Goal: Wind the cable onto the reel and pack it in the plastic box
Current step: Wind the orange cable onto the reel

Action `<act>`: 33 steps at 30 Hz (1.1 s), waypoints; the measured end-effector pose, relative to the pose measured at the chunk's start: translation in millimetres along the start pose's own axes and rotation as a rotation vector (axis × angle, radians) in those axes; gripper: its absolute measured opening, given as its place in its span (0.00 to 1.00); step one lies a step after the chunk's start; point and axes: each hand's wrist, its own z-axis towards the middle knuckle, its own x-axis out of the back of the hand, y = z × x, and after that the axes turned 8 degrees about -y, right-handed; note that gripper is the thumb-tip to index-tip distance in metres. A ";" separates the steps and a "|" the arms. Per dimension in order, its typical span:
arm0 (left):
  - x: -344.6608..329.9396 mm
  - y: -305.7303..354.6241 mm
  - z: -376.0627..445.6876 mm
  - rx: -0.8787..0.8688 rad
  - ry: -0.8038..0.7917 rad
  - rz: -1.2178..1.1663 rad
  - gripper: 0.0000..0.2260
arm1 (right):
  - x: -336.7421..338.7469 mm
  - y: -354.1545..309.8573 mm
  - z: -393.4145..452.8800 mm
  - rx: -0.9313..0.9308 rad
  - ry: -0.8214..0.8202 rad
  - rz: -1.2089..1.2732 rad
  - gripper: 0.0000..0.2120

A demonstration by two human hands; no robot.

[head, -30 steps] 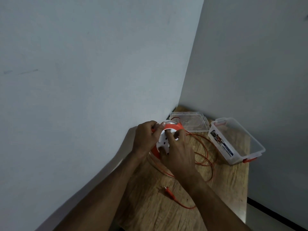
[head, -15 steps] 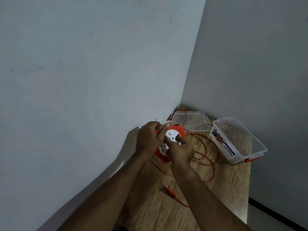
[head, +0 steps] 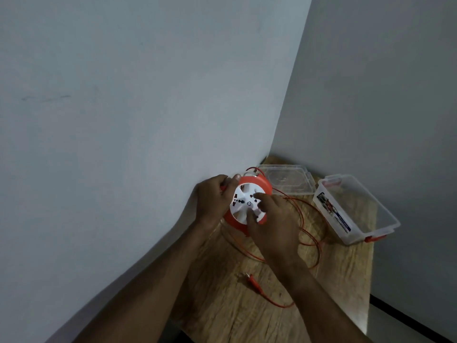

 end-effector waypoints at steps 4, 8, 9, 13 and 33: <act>-5.1 5.3 2.6 0.005 -0.068 -0.047 0.17 | -13.8 7.2 7.8 0.075 -0.240 -0.274 0.35; -7.4 3.8 0.7 -0.010 -0.092 -0.031 0.17 | -18.2 14.8 14.4 0.057 -0.252 -0.222 0.34; -7.1 3.7 0.2 -0.016 -0.084 -0.021 0.17 | -18.4 16.0 15.8 0.048 -0.247 -0.183 0.33; -7.7 5.4 1.1 -0.052 -0.060 0.017 0.17 | -20.4 13.7 16.9 -0.131 -0.195 0.114 0.31; -5.6 -6.9 -5.0 0.015 0.031 0.073 0.23 | -1.4 3.8 -1.3 -0.216 0.026 0.180 0.14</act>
